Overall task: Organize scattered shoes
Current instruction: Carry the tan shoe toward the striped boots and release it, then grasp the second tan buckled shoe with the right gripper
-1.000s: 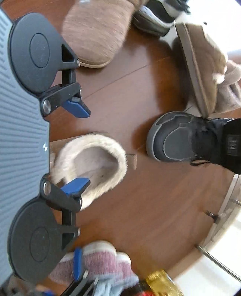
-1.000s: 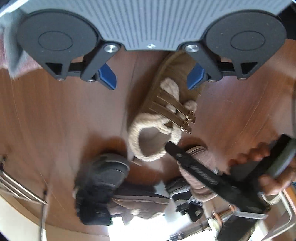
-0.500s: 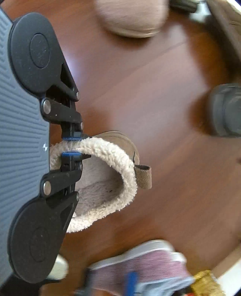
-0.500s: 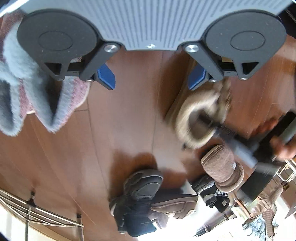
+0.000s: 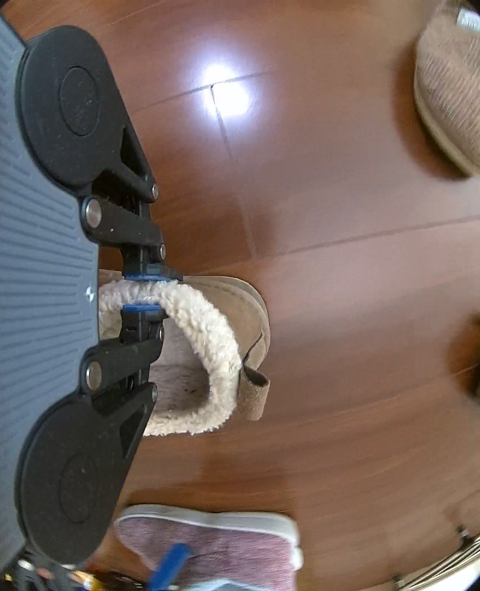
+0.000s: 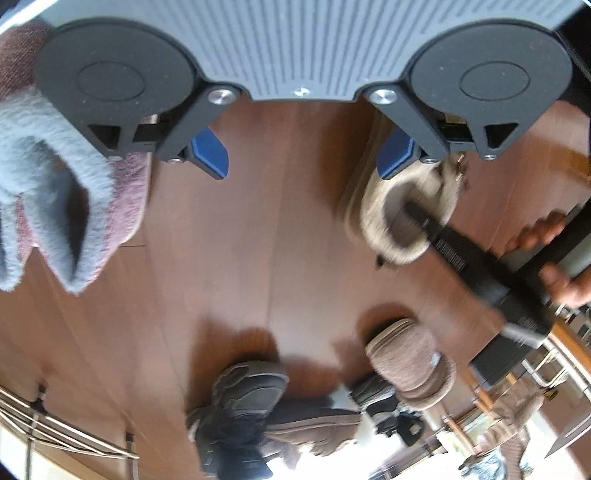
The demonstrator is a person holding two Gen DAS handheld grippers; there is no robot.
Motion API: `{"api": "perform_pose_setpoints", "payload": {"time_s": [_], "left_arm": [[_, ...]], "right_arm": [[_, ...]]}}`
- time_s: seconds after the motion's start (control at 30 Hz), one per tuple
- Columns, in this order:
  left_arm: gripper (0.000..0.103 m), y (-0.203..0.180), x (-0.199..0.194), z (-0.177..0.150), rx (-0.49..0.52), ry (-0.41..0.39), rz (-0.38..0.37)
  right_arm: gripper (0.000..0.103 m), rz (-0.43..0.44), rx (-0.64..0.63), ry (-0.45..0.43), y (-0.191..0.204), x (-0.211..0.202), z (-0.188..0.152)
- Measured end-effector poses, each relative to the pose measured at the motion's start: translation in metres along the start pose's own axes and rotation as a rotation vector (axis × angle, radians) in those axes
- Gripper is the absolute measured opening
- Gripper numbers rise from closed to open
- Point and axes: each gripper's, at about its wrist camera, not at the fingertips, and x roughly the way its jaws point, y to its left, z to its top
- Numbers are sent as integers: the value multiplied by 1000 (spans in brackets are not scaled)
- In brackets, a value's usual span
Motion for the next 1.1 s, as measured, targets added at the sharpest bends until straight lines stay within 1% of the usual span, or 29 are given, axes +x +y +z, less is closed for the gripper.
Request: {"api": "perform_pose_setpoints", "payload": {"time_s": [0.03, 0.13, 0.2, 0.23, 0.27, 0.3, 0.37, 0.5, 0.53, 0.57, 0.67, 0.73, 0.8, 0.87, 0.97, 1.0, 1.03, 1.1], "left_arm": [[10, 0, -1, 0, -1, -5, 1], [18, -1, -5, -2, 7, 2, -18], [28, -3, -11, -6, 49, 10, -30], [30, -4, -18, -8, 87, 4, -39], [37, -5, -25, -12, 126, -11, -50], [45, -6, -36, -17, 166, -39, -63], [50, -2, -61, -27, 224, -113, -74], [50, 4, -103, -39, 298, -237, -42], [50, 7, -117, -46, 314, -278, -36], [50, 12, -126, -48, 321, -301, -34], [55, 14, -160, -52, 333, -339, -80], [56, 13, -168, -42, 347, -355, -98], [61, 15, -179, -34, 364, -370, -128], [62, 20, -181, -19, 342, -375, -136], [62, 41, -167, 4, 267, -344, -132], [62, 46, -164, 12, 227, -330, -133], [62, 51, -159, 25, 185, -319, -132], [61, 56, -157, 41, 153, -323, -119]], "right_arm": [[86, 1, -5, 4, 1, 1, 0], [86, 13, -13, 23, 5, 5, -2], [87, 19, -18, 35, 7, 7, -3], [87, 22, -25, 46, 9, 10, -4], [87, 21, -33, 54, 10, 11, -4], [88, 16, -40, 54, 11, 12, -3], [89, 6, -53, 54, 10, 13, 0], [89, -19, -92, 55, 7, 18, 16], [89, -32, -128, 53, 7, 20, 25], [89, -43, -161, 51, 6, 22, 33], [89, -61, -230, 43, 3, 26, 56], [89, -70, -280, 36, 3, 30, 77], [89, -66, -326, 21, 3, 35, 103], [89, -54, -346, 20, 3, 41, 120], [88, -9, -423, 23, 8, 65, 172], [88, -1, -451, 21, 11, 72, 184], [88, -2, -480, 14, 15, 79, 196], [88, -8, -562, -12, 24, 101, 234]]}}
